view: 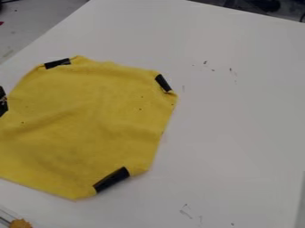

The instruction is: Fold the cloth from right to left

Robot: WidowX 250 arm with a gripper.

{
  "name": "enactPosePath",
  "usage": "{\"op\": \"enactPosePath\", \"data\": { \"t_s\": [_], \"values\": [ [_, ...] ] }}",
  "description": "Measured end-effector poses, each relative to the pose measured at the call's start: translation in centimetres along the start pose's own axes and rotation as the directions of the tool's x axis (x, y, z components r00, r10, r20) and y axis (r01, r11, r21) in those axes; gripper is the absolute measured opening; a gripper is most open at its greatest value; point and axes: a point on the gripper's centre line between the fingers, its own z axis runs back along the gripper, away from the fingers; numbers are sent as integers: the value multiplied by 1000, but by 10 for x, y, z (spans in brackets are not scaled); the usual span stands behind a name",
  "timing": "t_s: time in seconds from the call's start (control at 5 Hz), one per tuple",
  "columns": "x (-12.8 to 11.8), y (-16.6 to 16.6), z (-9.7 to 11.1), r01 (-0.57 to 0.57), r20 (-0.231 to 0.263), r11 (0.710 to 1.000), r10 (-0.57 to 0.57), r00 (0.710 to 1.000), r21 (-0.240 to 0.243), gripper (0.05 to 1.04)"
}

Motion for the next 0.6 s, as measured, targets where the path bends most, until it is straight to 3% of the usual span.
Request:
{"op": "enactPosePath", "data": {
  "t_s": [0.2, 0.4, 0.6],
  "values": [
    [-2, -3, -6, -5, -18, 1000, 5, 1000, -16, 1001],
    [17, -17, -6, 13, -31, 1000, -13, 999, -18, 1001],
    [44, -32, -2, 49, 0, 999, -49, 999, -17, 1001]
  ]
}}
